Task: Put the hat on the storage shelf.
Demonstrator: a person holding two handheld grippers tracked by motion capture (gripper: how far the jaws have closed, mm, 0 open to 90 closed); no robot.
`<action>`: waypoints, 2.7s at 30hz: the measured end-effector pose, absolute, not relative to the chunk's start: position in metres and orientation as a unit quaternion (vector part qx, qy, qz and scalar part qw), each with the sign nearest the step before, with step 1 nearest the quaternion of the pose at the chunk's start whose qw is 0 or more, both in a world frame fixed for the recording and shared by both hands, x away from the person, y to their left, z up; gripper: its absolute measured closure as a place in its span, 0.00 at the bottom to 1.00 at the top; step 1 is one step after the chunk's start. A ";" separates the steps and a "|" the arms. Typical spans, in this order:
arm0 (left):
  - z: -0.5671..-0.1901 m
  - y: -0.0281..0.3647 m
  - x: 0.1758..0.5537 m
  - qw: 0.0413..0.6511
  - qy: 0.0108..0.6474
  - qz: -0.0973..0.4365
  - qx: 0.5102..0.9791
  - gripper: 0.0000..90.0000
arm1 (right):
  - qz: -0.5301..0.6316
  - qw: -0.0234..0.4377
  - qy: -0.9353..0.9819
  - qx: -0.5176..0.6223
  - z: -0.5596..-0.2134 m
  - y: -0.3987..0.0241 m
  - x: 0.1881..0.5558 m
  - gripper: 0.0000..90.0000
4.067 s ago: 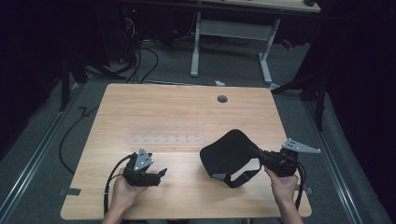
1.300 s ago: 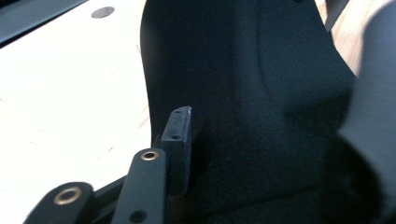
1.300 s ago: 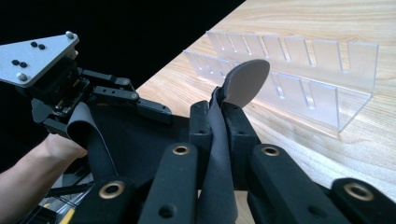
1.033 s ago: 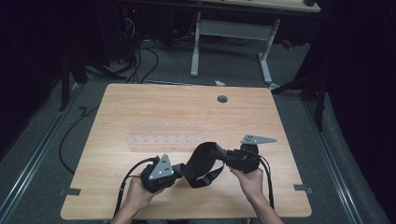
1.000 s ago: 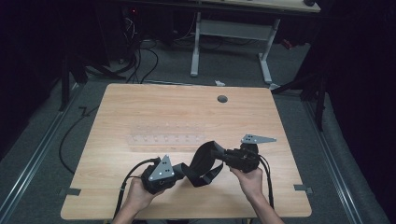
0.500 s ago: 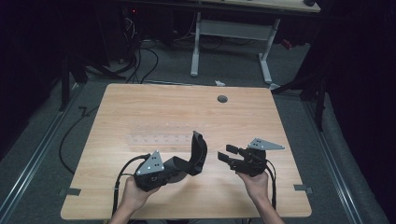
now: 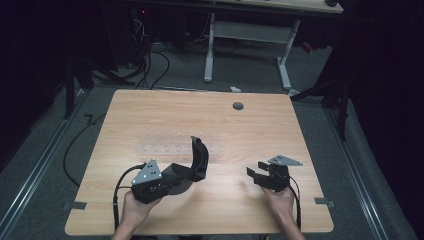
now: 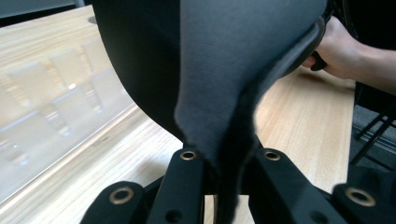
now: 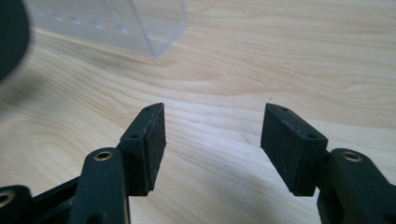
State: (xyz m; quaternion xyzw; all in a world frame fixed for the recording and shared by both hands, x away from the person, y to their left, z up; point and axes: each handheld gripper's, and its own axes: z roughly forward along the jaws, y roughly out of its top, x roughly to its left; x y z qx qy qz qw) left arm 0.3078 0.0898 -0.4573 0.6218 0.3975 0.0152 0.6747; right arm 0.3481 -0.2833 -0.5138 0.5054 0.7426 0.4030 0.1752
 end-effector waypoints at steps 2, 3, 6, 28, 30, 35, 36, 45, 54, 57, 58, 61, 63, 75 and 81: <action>-0.455 0.094 0.309 0.679 0.402 0.017 0.614 0.95 | 0.387 0.183 0.745 0.511 -0.518 -0.285 0.350 0.44; -0.454 0.095 0.310 0.681 0.403 0.017 0.611 0.96 | 0.383 0.185 0.746 0.513 -0.519 -0.285 0.351 0.44; -0.451 0.100 0.311 0.685 0.406 0.023 0.604 0.96 | 0.361 0.199 0.749 0.518 -0.524 -0.285 0.354 0.44; -0.419 0.142 0.341 0.718 0.436 0.069 0.538 0.96 | 0.322 0.230 0.762 0.514 -0.531 -0.279 0.356 0.43; -0.417 0.145 0.345 0.720 0.439 0.076 0.532 0.96 | 0.322 0.230 0.761 0.514 -0.531 -0.279 0.356 0.42; -0.413 0.154 0.354 0.720 0.446 0.094 0.524 0.96 | 0.322 0.230 0.760 0.515 -0.531 -0.279 0.356 0.43; -0.412 0.156 0.355 0.721 0.447 0.097 0.520 0.96 | 0.322 0.230 0.760 0.515 -0.531 -0.279 0.356 0.42; -0.411 0.169 0.368 0.720 0.458 0.118 0.508 0.96 | 0.322 0.231 0.760 0.516 -0.531 -0.279 0.356 0.42; -0.417 0.174 0.382 0.713 0.471 0.146 0.499 0.96 | 0.322 0.231 0.760 0.516 -0.531 -0.279 0.356 0.42; -0.420 0.174 0.390 0.705 0.476 0.158 0.502 0.96 | 0.321 0.231 0.760 0.516 -0.531 -0.279 0.356 0.42; -0.421 0.174 0.392 0.704 0.477 0.161 0.502 0.96 | 0.322 0.231 0.760 0.516 -0.531 -0.279 0.356 0.42; -0.421 0.174 0.396 0.702 0.476 0.171 0.501 0.96 | 0.322 0.231 0.760 0.515 -0.531 -0.279 0.356 0.42; -0.421 0.174 0.400 0.702 0.475 0.179 0.500 0.96 | 0.322 0.231 0.760 0.516 -0.531 -0.279 0.356 0.42; -0.435 0.177 0.419 0.684 0.492 0.214 0.494 0.95 | 0.322 0.231 0.760 0.516 -0.531 -0.279 0.356 0.42; -0.440 0.178 0.425 0.680 0.501 0.216 0.490 0.95 | 0.321 0.231 0.760 0.516 -0.531 -0.279 0.356 0.42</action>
